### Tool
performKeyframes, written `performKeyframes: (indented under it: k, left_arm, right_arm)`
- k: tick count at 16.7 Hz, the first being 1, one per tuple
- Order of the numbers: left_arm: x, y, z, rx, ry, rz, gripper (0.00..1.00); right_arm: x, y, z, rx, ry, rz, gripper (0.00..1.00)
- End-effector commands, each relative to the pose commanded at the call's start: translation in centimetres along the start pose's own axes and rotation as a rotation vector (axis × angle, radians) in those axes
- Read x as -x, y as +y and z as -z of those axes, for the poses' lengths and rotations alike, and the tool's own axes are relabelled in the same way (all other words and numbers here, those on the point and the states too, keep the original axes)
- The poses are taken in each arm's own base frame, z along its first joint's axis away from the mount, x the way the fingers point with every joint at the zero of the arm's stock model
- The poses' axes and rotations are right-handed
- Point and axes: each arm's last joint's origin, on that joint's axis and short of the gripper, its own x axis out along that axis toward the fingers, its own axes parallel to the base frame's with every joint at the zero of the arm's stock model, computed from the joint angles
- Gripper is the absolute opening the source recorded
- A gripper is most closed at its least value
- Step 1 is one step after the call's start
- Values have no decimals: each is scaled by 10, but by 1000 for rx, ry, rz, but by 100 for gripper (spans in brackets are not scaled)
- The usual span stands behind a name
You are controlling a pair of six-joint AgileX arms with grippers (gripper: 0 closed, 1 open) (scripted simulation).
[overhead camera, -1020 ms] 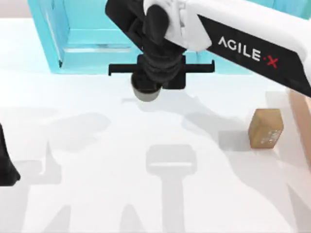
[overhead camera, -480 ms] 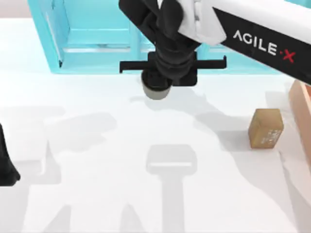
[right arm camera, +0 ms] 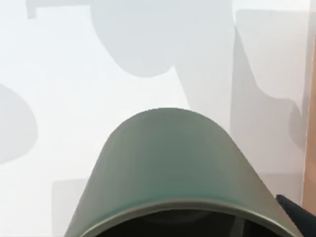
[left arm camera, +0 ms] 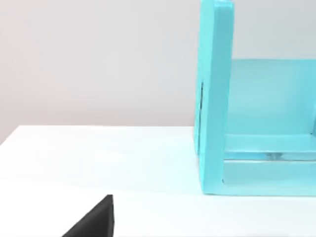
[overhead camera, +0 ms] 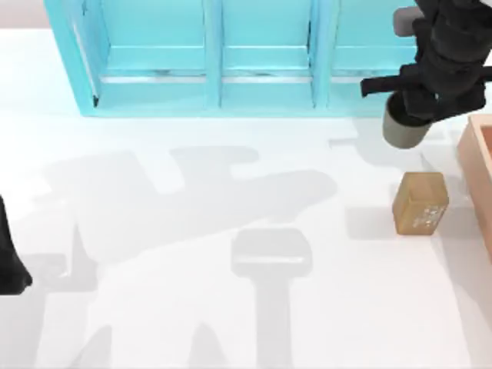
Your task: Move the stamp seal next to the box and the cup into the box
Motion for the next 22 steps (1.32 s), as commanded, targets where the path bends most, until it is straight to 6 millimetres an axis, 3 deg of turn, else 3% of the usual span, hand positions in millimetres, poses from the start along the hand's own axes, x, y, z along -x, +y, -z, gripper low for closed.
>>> performKeyframes:
  k: [3,8,10,13,17,22]
  left_arm:
    - [0,0,0,0,0,0,100]
    - [0,0,0,0,0,0,100]
    - [0,0,0,0,0,0,100]
    - [0,0,0,0,0,0,100]
    - [0,0,0,0,0,0,100]
    - [0,0,0,0,0,0,100]
  right_arm:
    - [-3,-59,8,0,54,5,0]
    - [0,-138,40,2,115,0,0]
    - [-3,-177,61,-4,149,-7,0]
    - [-2,-227,112,-7,204,-29,0]
    - [1,-252,164,-9,229,-78,0]
    - [1,-255,174,-9,231,-90,0]
